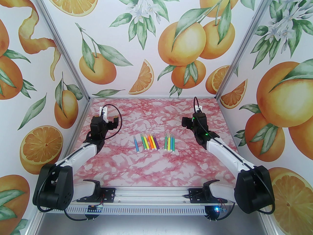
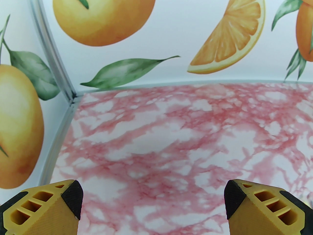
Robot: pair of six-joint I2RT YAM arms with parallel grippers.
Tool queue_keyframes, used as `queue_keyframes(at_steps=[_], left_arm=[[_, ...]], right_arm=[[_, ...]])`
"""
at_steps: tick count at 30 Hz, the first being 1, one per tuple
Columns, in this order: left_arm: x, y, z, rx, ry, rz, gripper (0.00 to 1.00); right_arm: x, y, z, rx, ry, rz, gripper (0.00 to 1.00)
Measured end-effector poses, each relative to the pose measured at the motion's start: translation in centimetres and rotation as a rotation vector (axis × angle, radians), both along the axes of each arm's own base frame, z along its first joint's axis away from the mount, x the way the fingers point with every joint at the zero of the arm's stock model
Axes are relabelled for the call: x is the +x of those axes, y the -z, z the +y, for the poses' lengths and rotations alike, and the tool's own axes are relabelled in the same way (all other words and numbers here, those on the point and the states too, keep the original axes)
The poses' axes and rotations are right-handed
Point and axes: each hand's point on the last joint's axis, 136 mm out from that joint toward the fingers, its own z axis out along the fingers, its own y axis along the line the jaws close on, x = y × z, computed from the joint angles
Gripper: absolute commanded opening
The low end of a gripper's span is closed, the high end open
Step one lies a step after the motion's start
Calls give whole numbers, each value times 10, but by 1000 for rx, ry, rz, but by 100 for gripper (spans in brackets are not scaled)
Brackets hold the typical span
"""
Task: Open the pen caps
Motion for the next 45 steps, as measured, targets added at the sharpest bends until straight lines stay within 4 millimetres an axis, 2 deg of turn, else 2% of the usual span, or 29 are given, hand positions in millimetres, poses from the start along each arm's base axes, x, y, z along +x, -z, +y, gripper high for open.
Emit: queue_keyframes(at_steps=[5, 9, 11, 16, 18, 23, 29, 45], left_arm=[[-5, -8, -3, -25, -4, 31, 100], [-9, -4, -5, -29, 2, 62, 100], [-11, 0, -9, -42, 20, 80, 100], [-4, 1, -32, -81, 114, 105, 100], [-4, 1, -37, -88, 139, 110, 100], [-6, 4, -42, -96, 164, 128, 100], [-7, 6, -43, -99, 170, 137, 100], [-14, 6, -42, -107, 164, 157, 100]], right_arm=[[-19, 28, 21, 42, -71, 170, 78], [-34, 46, 31, 57, -108, 264, 75], [-40, 49, 36, 68, -121, 299, 64], [-59, 67, 82, 105, -246, 409, 53], [-67, 76, 91, 115, -270, 450, 50], [-75, 90, 98, 132, -275, 508, 44], [-85, 102, 98, 138, -256, 546, 42], [-93, 131, 98, 138, -223, 611, 35]])
